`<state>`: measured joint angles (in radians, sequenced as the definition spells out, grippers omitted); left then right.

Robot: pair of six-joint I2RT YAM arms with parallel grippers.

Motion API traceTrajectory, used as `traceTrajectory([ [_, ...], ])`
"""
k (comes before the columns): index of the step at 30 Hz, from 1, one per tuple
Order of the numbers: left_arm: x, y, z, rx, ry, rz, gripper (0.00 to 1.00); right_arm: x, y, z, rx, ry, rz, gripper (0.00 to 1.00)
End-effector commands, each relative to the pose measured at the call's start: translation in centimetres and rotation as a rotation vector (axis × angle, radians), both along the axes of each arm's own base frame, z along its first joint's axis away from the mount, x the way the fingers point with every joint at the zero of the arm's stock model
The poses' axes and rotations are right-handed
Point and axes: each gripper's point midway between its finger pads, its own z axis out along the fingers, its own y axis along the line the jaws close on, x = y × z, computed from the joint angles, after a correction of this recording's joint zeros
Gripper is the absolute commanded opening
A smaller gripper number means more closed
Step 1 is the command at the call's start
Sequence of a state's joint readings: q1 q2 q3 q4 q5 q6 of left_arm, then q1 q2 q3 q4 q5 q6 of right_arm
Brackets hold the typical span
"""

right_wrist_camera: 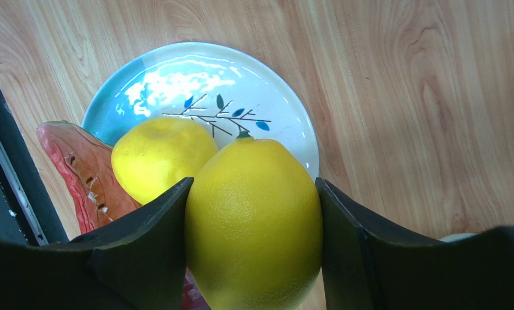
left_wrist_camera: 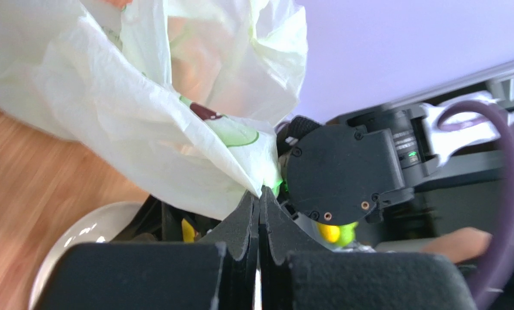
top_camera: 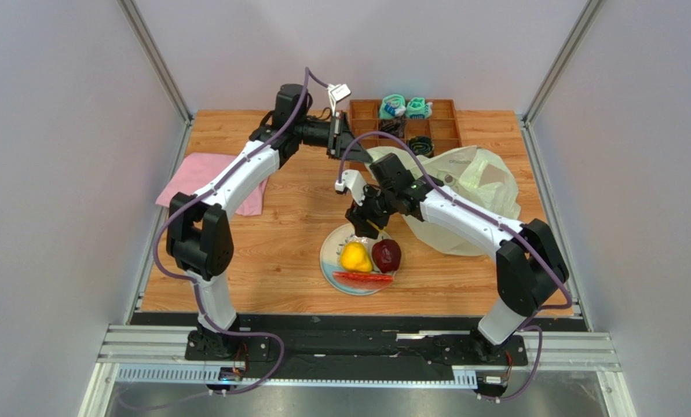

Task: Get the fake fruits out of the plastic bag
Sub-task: Place the fake fruit on the plate.

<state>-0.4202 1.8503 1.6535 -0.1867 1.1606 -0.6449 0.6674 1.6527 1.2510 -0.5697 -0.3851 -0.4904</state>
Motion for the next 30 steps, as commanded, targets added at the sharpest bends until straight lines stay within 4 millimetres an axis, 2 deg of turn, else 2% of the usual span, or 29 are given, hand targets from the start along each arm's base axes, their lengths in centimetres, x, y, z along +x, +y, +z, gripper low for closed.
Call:
traceTrajectory([
  [1,1.1,1.2,3.2,-0.149,0.010,-0.096,0.00,0.9,-0.7,0.8,-0.010,-0.057,-0.011,0.20],
  [2,1.1,1.2,3.4,-0.148,0.002,-0.094,0.00,1.1,-0.6,-0.1,-0.027,-0.039,-0.013,0.20],
  [4,1.2,1.2,3.2,-0.141,0.008,-0.085,0.00,1.5,-0.1,-0.1,-0.027,-0.033,-0.012,0.20],
  [8,0.8,1.2,3.0,-0.138,0.017,-0.085,0.00,1.7,0.5,-1.8,-0.043,0.013,0.002,0.22],
  [11,0.7,1.3,3.0,-0.135,0.016,-0.081,0.00,0.5,0.0,-3.4,-0.085,0.089,0.022,0.27],
  [14,0.3,1.4,2.9,-0.130,0.008,-0.079,0.00,0.2,-0.5,-4.9,-0.116,0.120,0.009,0.37],
  [16,0.1,1.5,3.0,-0.129,0.005,-0.079,0.00,0.2,-0.6,-4.9,-0.110,0.114,0.003,0.51],
  [17,0.0,1.6,3.0,-0.127,0.009,-0.079,0.00,0.4,-0.4,-4.9,-0.103,0.107,-0.010,0.81],
  [18,-0.1,1.6,3.0,-0.126,0.004,-0.078,0.00,0.8,-0.6,-4.8,-0.107,0.094,-0.036,0.88],
  [20,-0.1,1.6,3.0,-0.125,0.004,-0.074,0.00,0.9,-0.5,-4.3,-0.097,0.088,-0.046,0.96],
  [25,-0.2,1.6,3.3,-0.120,-0.006,-0.067,0.00,1.3,-0.2,-0.5,-0.053,0.045,-0.066,0.99],
  [27,-0.3,1.5,3.0,-0.103,-0.007,-0.056,0.00,-0.1,-1.0,2.0,-0.053,0.050,-0.037,1.00],
  [28,-0.5,1.6,3.3,-0.101,-0.022,-0.051,0.00,-0.3,-1.1,4.1,-0.039,0.032,-0.028,1.00],
  [30,-0.9,1.5,3.0,-0.074,-0.024,-0.041,0.00,-2.6,-2.8,7.8,-0.021,0.005,-0.002,1.00],
])
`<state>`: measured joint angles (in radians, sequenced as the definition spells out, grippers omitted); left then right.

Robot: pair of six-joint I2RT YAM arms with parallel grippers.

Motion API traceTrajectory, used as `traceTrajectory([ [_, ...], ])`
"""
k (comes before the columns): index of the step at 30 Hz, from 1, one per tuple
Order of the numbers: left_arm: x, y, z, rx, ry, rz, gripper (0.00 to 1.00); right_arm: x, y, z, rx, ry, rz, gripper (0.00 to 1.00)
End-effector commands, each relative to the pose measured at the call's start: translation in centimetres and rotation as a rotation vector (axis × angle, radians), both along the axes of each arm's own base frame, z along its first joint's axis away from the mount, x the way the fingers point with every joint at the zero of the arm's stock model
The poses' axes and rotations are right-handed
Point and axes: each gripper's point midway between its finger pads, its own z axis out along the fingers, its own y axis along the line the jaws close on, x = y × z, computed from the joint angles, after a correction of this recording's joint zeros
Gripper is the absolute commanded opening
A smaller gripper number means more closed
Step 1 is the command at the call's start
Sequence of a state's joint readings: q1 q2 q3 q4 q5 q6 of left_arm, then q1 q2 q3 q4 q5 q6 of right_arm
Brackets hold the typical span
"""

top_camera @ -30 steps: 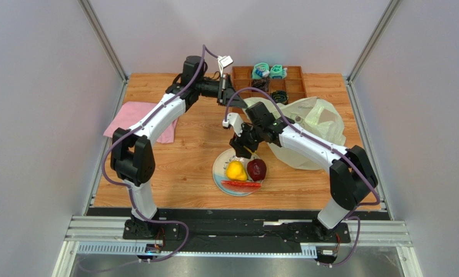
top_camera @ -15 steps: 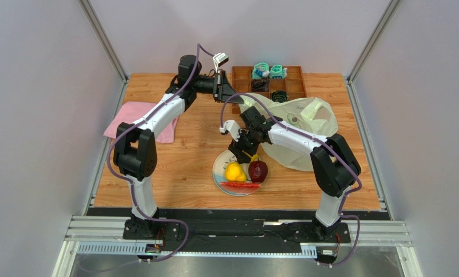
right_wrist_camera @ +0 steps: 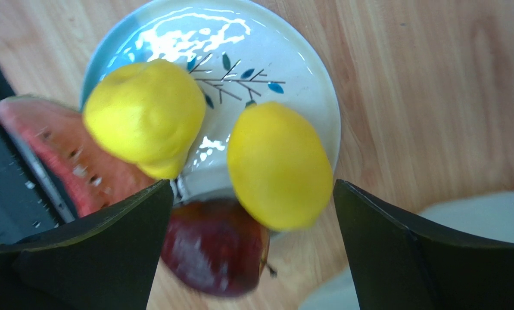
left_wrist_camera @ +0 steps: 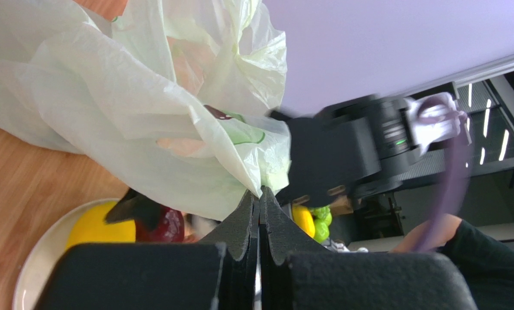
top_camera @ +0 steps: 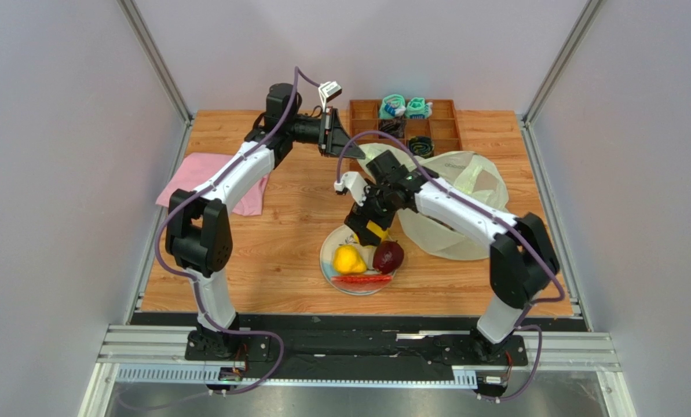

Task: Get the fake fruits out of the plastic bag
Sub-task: Place the fake fruit on the plate, then adjust the plastic bag at the center of the board.

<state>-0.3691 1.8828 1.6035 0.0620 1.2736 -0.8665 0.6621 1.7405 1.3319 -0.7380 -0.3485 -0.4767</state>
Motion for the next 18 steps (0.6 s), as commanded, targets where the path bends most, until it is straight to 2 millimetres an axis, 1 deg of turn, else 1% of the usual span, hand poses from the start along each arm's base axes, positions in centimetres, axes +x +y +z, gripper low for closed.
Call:
traceTrajectory([
  [1,-2.3,0.2,2.7,0.008,-0.115,-0.004,0.00,-2.6,-1.8,11.3,0.119,-0.143,0.043,1.00],
  [2,-2.6,0.0,2.6,0.015,-0.107,-0.008,0.00,-3.3,-3.1,13.9,0.141,-0.212,0.024,1.00],
  [3,-2.9,0.0,2.7,0.015,-0.108,-0.011,0.00,-3.7,-3.7,14.9,0.154,-0.233,-0.020,1.00],
  [4,-3.2,-0.2,2.9,0.013,-0.108,-0.018,0.00,-3.8,-4.2,15.4,0.163,-0.256,-0.036,1.00],
  [6,-4.1,-0.6,3.2,0.007,-0.105,-0.051,0.00,-4.3,-5.7,17.3,0.195,-0.323,-0.072,0.99],
  [7,-4.5,-0.7,3.3,0.008,-0.103,-0.059,0.00,-4.2,-6.1,17.5,0.191,-0.340,-0.097,0.98],
  [8,-4.9,-1.0,3.1,0.012,-0.097,-0.071,0.00,-3.7,-7.2,17.0,0.175,-0.341,-0.145,0.94],
  [9,-5.2,-1.1,3.0,0.015,-0.093,-0.077,0.00,-3.6,-7.9,17.1,0.184,-0.341,-0.179,0.93],
  [10,-5.5,-1.2,2.8,0.021,-0.085,-0.080,0.00,-2.7,-8.9,17.2,0.191,-0.347,-0.234,0.91],
  [11,-5.8,-1.4,2.7,0.023,-0.089,-0.089,0.00,-2.2,-9.8,16.4,0.175,-0.341,-0.282,0.89],
  [12,-6.0,-1.5,2.6,0.026,-0.085,-0.091,0.00,-1.5,-10.5,16.4,0.181,-0.344,-0.326,0.86],
  [13,-6.3,-1.4,2.7,0.028,-0.086,-0.092,0.00,-0.3,-11.7,16.6,0.192,-0.353,-0.401,0.73],
  [15,-7.0,-1.4,2.9,0.029,-0.113,-0.098,0.00,0.6,-13.2,14.8,0.129,-0.351,-0.448,0.56],
  [16,-7.4,-1.2,2.8,0.040,-0.107,-0.098,0.00,0.8,-13.9,13.5,0.069,-0.340,-0.452,0.38],
  [17,-7.9,-1.2,2.6,0.044,-0.128,-0.104,0.00,0.8,-14.8,12.6,0.010,-0.337,-0.461,0.33],
  [18,-8.4,-0.9,2.9,0.044,-0.146,-0.102,0.00,0.1,-15.6,10.8,-0.046,-0.307,-0.455,0.29],
])
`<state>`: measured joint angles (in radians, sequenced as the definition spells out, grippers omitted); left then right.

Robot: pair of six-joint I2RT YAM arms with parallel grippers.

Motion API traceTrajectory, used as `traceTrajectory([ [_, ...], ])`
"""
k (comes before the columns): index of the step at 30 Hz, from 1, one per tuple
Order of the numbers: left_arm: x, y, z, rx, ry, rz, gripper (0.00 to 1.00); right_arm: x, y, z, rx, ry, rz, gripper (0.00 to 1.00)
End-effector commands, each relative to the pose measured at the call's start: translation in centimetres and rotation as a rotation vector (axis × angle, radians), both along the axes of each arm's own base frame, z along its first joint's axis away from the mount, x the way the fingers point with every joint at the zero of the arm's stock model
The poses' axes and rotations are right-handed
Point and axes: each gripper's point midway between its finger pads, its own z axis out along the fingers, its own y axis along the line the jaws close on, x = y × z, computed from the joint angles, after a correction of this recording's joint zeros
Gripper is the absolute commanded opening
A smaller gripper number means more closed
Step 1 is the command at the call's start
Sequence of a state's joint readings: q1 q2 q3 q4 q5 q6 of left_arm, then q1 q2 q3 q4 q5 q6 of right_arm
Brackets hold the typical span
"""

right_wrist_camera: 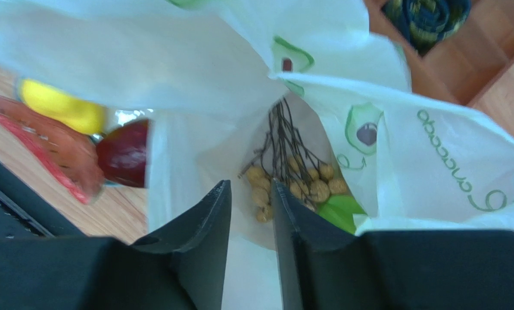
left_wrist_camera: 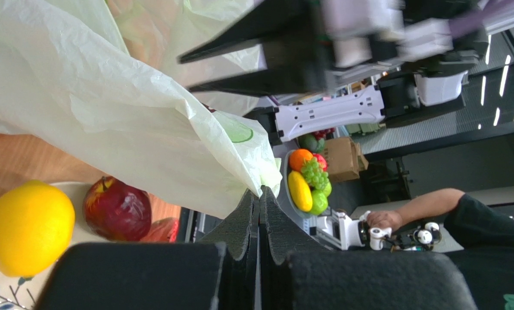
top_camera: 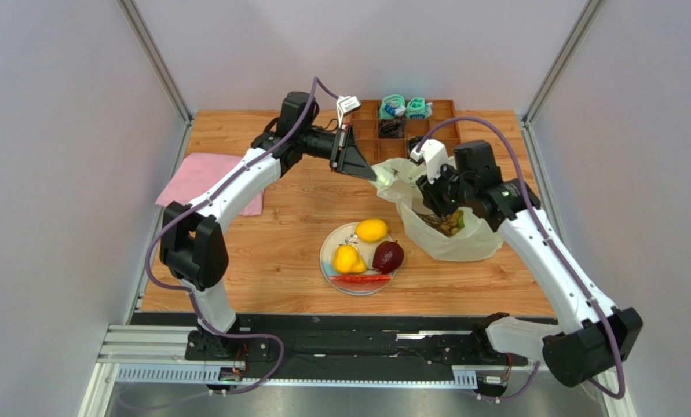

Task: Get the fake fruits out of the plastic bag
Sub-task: Adjust the plastic bag at the center of the board.

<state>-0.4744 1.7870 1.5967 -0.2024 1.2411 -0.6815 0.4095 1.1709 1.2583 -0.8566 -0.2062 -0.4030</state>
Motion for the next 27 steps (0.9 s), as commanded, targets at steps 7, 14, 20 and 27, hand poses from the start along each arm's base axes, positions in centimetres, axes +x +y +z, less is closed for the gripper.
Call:
traceTrajectory([
  [7,-6.1,2.2,-0.3,0.098,-0.212,-0.002,0.00,-11.1,-5.5,-10.6,-0.307,0.334,0.089,0.20],
  [14,-7.5,2.3,-4.5,0.263,-0.417,-0.029,0.00,-10.9,-8.3,-12.5,-0.459,0.168,0.145,0.21],
  [20,-8.4,2.4,-7.7,0.374,-0.508,-0.055,0.00,-7.2,-6.8,-10.3,-0.294,0.162,0.040,0.26],
  [27,-8.5,3.0,-8.8,0.429,-0.558,-0.044,0.00,-3.6,-7.8,-11.6,-0.257,0.259,-0.125,0.38],
])
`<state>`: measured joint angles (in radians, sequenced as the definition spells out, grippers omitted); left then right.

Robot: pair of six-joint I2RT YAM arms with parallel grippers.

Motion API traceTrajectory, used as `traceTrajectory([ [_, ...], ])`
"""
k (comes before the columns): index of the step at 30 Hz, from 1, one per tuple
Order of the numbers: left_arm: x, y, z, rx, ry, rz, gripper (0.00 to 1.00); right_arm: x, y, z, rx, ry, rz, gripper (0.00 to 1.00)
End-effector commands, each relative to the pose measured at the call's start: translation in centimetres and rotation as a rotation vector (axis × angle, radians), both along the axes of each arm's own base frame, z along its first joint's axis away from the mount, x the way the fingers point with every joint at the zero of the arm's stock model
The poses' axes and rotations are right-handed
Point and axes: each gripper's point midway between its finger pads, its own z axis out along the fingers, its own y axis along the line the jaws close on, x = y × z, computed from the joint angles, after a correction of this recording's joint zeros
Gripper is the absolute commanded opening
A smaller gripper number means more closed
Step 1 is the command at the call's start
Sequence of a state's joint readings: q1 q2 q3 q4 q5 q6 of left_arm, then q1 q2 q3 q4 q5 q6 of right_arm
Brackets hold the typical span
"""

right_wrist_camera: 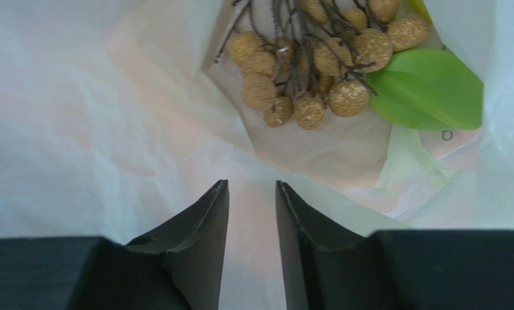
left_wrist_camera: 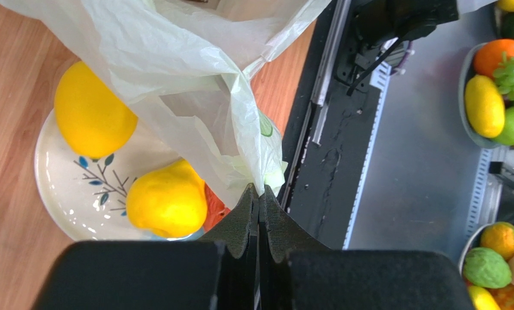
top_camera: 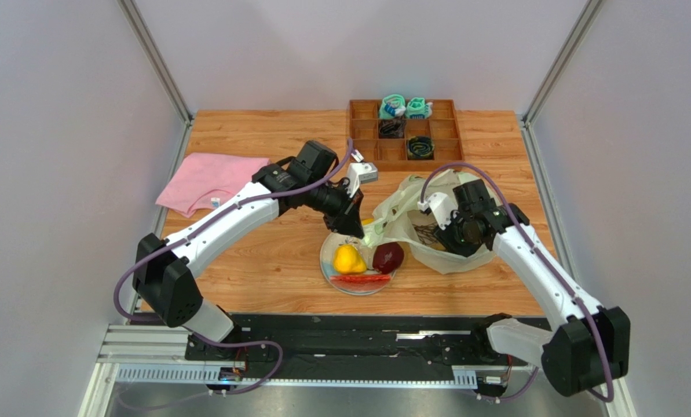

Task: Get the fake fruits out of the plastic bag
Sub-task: Adjust the plastic bag at the center of the board.

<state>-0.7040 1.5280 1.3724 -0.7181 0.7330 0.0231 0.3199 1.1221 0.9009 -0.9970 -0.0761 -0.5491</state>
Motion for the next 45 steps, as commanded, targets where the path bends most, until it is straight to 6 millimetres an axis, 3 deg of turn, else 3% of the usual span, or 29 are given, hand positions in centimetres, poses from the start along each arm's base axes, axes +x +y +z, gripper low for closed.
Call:
traceTrajectory([
  [1,0.6,0.7,1.1,0.005,-0.127,0.000,0.00,4.2,0.5,1.7,0.053,-0.108,-0.079,0.42],
  [4,1.0,0.8,1.2,0.018,-0.156,0.011,0.00,6.2,-0.2,0.6,0.002,-0.128,-0.111,0.44],
  [6,1.3,1.0,1.6,0.026,-0.177,0.022,0.00,6.9,-2.3,-0.5,-0.111,-0.129,-0.152,0.45],
  [9,2.1,1.0,3.1,0.020,-0.225,0.039,0.00,7.4,-6.2,-0.1,-0.218,-0.158,-0.261,0.47],
  [13,6.3,-0.5,9.1,-0.095,-0.350,0.060,0.00,11.8,-10.7,3.2,-0.197,-0.206,-0.419,0.48],
  [14,8.3,-1.3,11.6,-0.133,-0.399,0.076,0.00,15.0,-11.1,7.2,-0.171,-0.303,-0.454,0.48],
  [15,9.7,-1.1,12.8,-0.150,-0.410,0.094,0.00,16.3,-12.6,6.5,-0.181,-0.237,-0.504,0.47],
  [16,10.8,-1.3,16.8,-0.215,-0.469,0.112,0.00,17.5,-13.4,7.3,-0.191,-0.234,-0.524,0.47],
  [17,12.4,-2.1,16.4,-0.220,-0.446,0.115,0.00,19.9,-14.4,11.3,-0.196,-0.316,-0.554,0.46],
  [18,13.5,-2.1,17.4,-0.247,-0.450,0.124,0.00,20.1,-16.1,11.0,-0.245,-0.280,-0.589,0.46],
  [19,14.1,-2.2,21.1,-0.309,-0.502,0.146,0.00,21.2,-18.3,10.3,-0.318,-0.259,-0.629,0.45],
  [20,15.5,-3.0,20.6,-0.312,-0.491,0.152,0.00,22.9,-19.8,13.7,-0.304,-0.355,-0.679,0.45],
  [21,15.9,-3.3,21.8,-0.341,-0.501,0.156,0.00,22.9,-22.2,14.7,-0.288,-0.377,-0.747,0.44],
  [22,15.7,-3.3,24.8,-0.398,-0.569,0.149,0.00,23.6,-22.3,15.5,-0.218,-0.398,-0.770,0.43],
  [24,16.0,-3.6,26.5,-0.449,-0.601,0.151,0.00,23.1,-23.0,17.8,-0.185,-0.434,-0.789,0.42],
  [25,15.8,-3.6,26.8,-0.459,-0.607,0.147,0.00,22.0,-22.2,19.5,-0.162,-0.462,-0.756,0.41],
  [26,14.8,-3.3,27.8,-0.477,-0.618,0.131,0.00,21.1,-21.6,19.6,-0.149,-0.459,-0.733,0.42],
  [27,13.8,-3.3,27.5,-0.481,-0.597,0.092,0.00,19.7,-20.6,16.6,-0.128,-0.388,-0.702,0.42],
  [28,13.5,-3.4,25.5,-0.450,-0.535,0.075,0.00,18.5,-19.8,15.8,-0.119,-0.370,-0.659,0.42],
  [29,11.4,-3.0,25.2,-0.452,-0.488,0.025,0.00,16.1,-18.6,16.6,-0.092,-0.401,-0.616,0.42],
  [30,10.5,-3.0,23.8,-0.434,-0.442,-0.001,0.00,13.4,-17.3,11.4,-0.090,-0.277,-0.571,0.42],
  [31,10.0,-3.1,19.2,-0.365,-0.327,-0.012,0.00,11.7,-16.0,8.9,-0.063,-0.233,-0.526,0.43],
  [32,8.3,-2.4,18.5,-0.348,-0.301,-0.021,0.00,10.1,-15.3,9.1,-0.070,-0.278,-0.465,0.44],
  [33,7.0,-2.6,16.6,-0.318,-0.276,-0.049,0.00,8.8,-14.1,7.2,-0.060,-0.244,-0.416,0.45],
  [34,5.8,-2.3,12.1,-0.247,-0.182,-0.062,0.00,5.5,-12.9,2.3,-0.062,-0.122,-0.374,0.46],
  [37,1.4,-2.0,7.0,-0.151,-0.074,-0.134,0.00,1.0,-12.0,-2.7,-0.133,-0.028,-0.280,0.49],
  [40,-1.6,-2.4,4.1,-0.108,0.019,-0.191,0.00,-1.1,-12.1,-3.7,-0.147,0.002,-0.304,0.52],
  [43,-1.9,-3.4,4.2,-0.127,0.037,-0.185,0.00,-1.1,-10.8,-1.7,-0.078,-0.044,-0.300,0.54],
  [45,-1.2,-4.2,5.9,-0.160,0.011,-0.175,0.00,0.2,-9.4,0.8,0.005,-0.107,-0.266,0.54],
])
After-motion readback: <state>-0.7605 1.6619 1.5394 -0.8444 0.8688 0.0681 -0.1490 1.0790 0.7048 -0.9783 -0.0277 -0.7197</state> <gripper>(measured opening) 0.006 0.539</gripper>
